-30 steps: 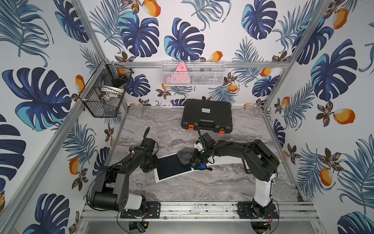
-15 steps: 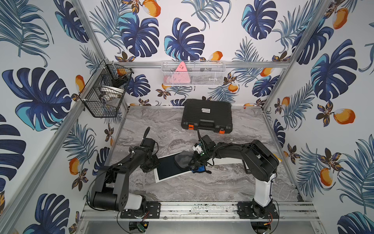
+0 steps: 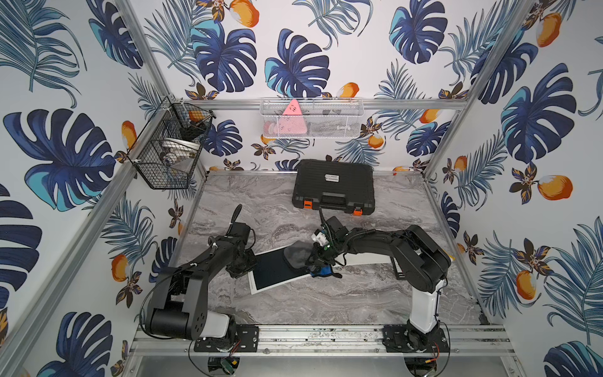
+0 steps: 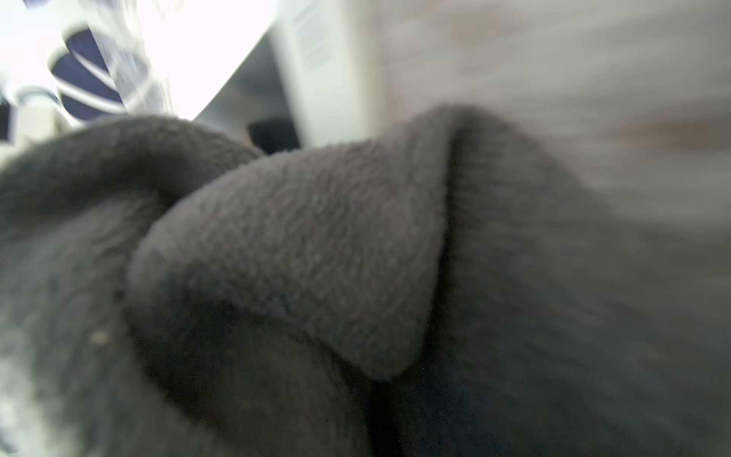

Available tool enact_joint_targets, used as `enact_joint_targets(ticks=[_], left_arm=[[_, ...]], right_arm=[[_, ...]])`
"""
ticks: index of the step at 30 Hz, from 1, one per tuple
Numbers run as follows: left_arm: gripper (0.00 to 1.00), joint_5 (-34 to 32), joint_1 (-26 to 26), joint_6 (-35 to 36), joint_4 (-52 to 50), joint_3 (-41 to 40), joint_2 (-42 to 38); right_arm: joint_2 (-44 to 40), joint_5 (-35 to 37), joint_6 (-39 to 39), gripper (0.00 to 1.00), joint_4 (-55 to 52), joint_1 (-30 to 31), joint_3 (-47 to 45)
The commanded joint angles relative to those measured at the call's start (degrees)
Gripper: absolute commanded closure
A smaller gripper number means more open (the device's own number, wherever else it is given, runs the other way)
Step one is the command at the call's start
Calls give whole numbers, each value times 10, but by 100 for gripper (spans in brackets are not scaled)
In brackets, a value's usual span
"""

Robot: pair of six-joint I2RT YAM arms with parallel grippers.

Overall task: Wipe the drawing tablet
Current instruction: Wipe the dirt from the drawing tablet.

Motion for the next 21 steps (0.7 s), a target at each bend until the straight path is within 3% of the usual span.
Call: enact_joint_targets(ticks=[1,8,10,15,18,21], left_arm=[[87,17,-3,-5,-2,-24,34],[87,17,-3,-4,-3,-24,33],[87,16,-3,-5,-3,-24,32],[87,17,-3,-4,-3,-24,36],[87,16,-3,-5,-4,-24,33],[87,17,-4,-4,-5,-24,32]], right_arm=[[14,47,20,100,-44,20,8],[-4,37,-18,100,-57,-75,-46],[-8,35,-16,100,-54,-68,-39],[25,52,17,100,-53,13,52],[57,57,12,100,-75,6,72],[52,52,-11,100,-85,-42,48]])
